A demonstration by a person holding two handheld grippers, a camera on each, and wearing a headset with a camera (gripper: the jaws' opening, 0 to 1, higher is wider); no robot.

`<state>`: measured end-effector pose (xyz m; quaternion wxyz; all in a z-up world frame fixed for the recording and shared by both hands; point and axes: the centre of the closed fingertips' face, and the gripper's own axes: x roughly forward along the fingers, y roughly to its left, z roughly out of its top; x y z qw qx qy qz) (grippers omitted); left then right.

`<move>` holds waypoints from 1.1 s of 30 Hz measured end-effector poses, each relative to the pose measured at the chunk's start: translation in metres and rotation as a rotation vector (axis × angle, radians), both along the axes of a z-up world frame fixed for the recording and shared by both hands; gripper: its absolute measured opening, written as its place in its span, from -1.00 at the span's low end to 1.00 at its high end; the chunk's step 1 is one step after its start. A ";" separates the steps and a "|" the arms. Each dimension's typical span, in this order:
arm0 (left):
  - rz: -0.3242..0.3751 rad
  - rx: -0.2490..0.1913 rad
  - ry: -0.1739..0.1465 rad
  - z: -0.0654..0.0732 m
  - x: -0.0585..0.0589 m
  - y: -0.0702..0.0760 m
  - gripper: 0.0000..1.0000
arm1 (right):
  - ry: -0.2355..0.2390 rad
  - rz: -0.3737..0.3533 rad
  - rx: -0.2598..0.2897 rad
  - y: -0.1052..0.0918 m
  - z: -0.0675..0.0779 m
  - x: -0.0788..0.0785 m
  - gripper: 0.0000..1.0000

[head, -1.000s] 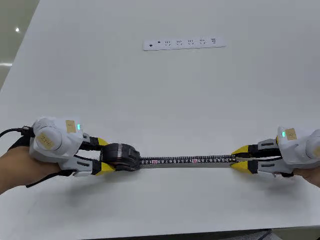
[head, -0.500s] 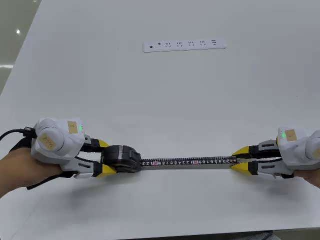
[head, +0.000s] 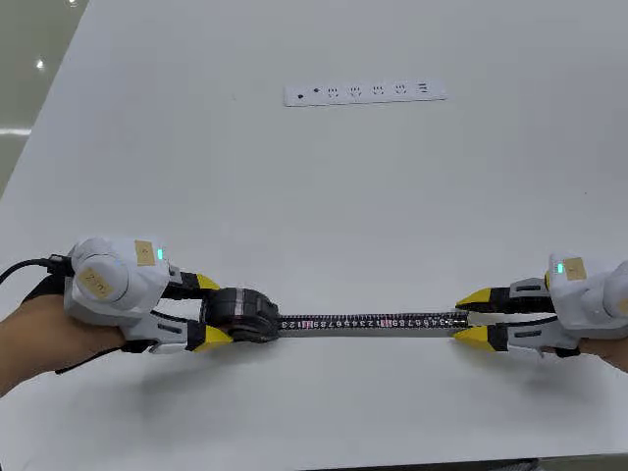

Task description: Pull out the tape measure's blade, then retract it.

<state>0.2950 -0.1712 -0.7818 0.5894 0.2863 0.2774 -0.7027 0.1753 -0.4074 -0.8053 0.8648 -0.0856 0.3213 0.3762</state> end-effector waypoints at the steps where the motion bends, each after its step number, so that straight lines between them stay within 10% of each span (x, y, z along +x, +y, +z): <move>1: -0.001 0.000 -0.003 0.000 0.000 0.000 -0.32 | 0.006 -0.003 -0.002 -0.001 0.000 0.000 -0.49; 33: 0.197 -0.065 0.029 0.023 0.004 0.009 0.22 | -0.016 -0.145 0.035 0.005 0.030 0.003 0.23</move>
